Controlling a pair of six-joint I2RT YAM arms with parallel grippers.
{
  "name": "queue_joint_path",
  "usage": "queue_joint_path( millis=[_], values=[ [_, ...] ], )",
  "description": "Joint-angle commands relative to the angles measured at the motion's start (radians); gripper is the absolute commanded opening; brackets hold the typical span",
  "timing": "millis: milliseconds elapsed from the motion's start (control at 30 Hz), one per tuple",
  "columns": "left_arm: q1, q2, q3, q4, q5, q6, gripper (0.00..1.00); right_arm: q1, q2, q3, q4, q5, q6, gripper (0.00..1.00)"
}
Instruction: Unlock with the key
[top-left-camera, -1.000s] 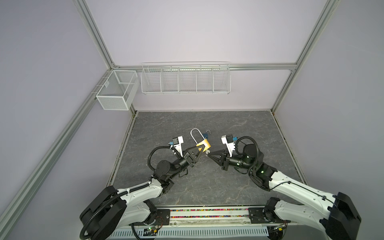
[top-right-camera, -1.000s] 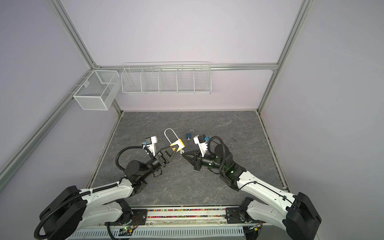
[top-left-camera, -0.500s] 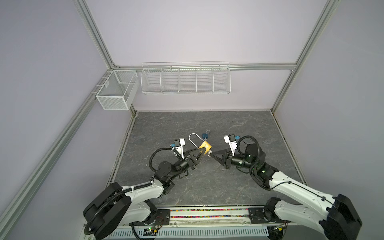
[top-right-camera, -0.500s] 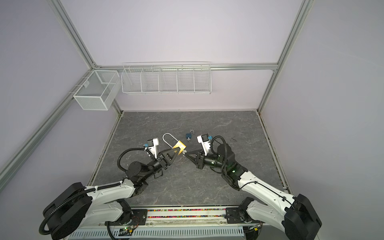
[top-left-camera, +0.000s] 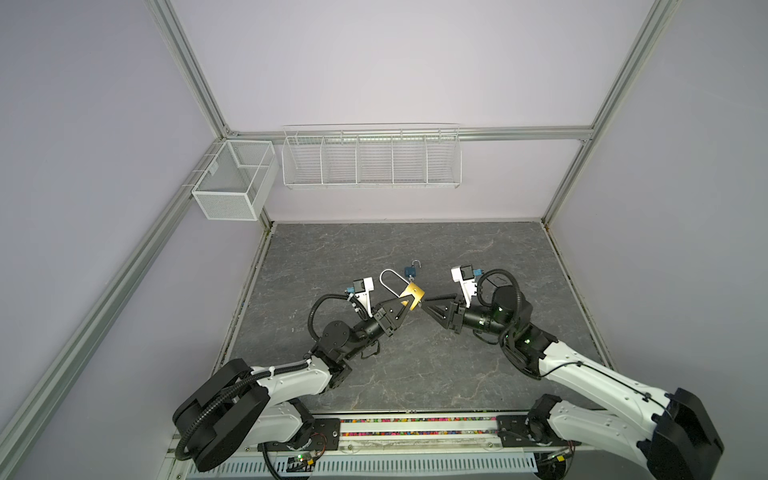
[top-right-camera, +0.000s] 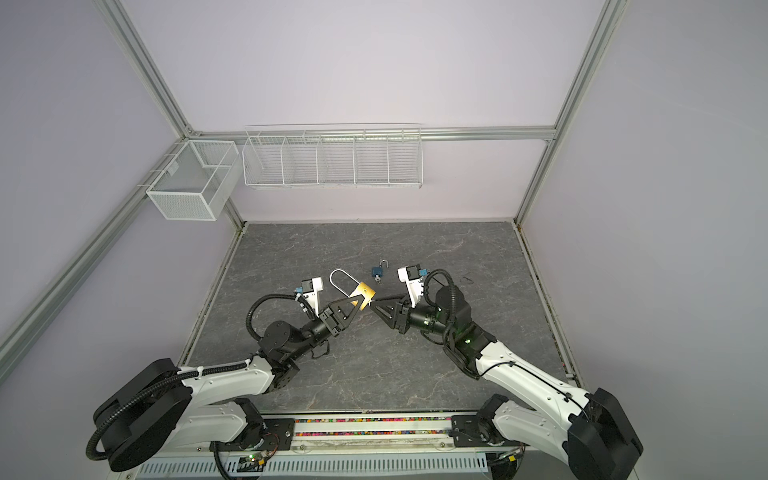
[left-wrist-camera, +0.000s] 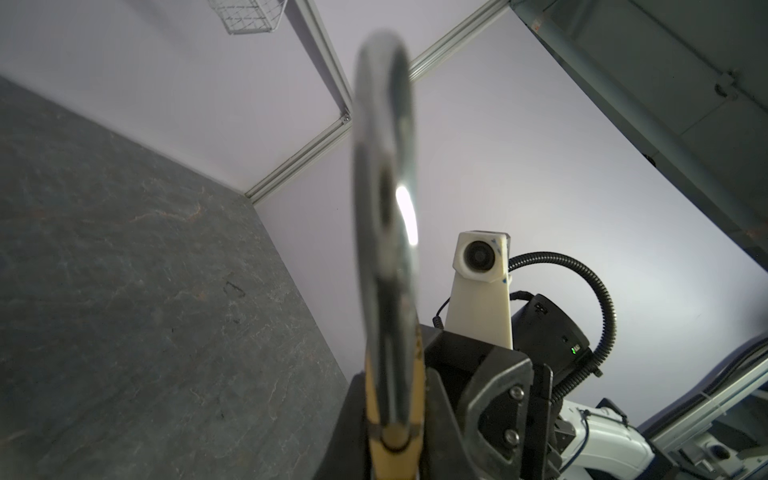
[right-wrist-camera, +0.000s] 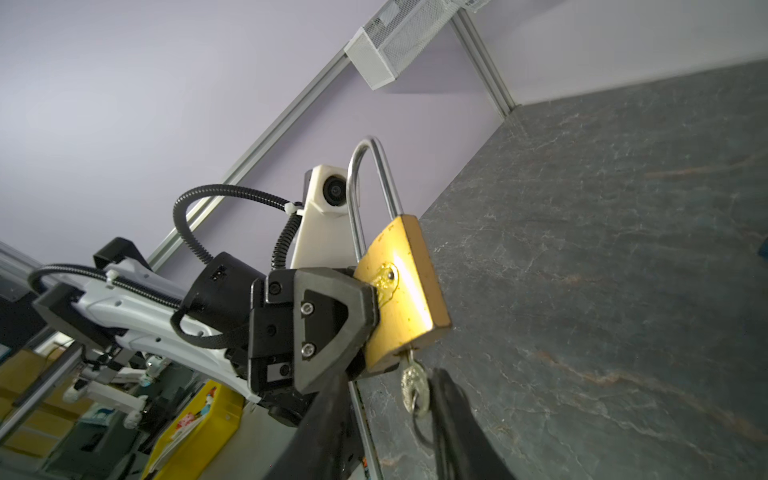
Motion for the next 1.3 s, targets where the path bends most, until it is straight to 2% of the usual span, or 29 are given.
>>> queue_joint_path(
  millis=[0, 100, 167, 267, 367, 533, 767, 967, 1267],
  values=[
    [0.020, -0.036, 0.014, -0.165, -0.132, -0.167, 0.00, 0.001, -0.073, 0.030, -0.129, 0.062, -0.074, 0.52],
    [0.042, -0.102, 0.013, -0.405, -0.180, -0.288, 0.00, 0.001, -0.126, 0.029, -0.289, 0.136, -0.146, 0.66],
    [0.043, -0.167, 0.048, -0.621, -0.173, -0.285, 0.00, 0.004, -0.144, 0.051, -0.415, 0.200, -0.226, 0.76],
    [0.043, -0.247, 0.152, -0.948, -0.134, -0.218, 0.00, 0.024, -0.133, 0.109, -0.599, 0.310, -0.348, 0.78],
    [0.043, -0.272, 0.249, -1.140, -0.081, -0.169, 0.00, 0.066, -0.116, 0.124, -0.644, 0.393, -0.415, 0.79],
    [0.043, -0.254, 0.284, -1.115, 0.015, -0.172, 0.00, 0.142, -0.052, 0.172, -0.649, 0.432, -0.452, 0.76],
    [0.043, -0.230, 0.324, -1.125, 0.036, -0.164, 0.00, 0.210, -0.012, 0.202, -0.663, 0.475, -0.491, 0.75],
    [0.041, -0.215, 0.365, -1.173, 0.034, -0.152, 0.00, 0.237, 0.012, 0.239, -0.706, 0.552, -0.520, 0.73],
    [0.026, -0.211, 0.396, -1.194, -0.006, -0.147, 0.00, 0.278, 0.057, 0.274, -0.736, 0.608, -0.539, 0.70]
  ],
)
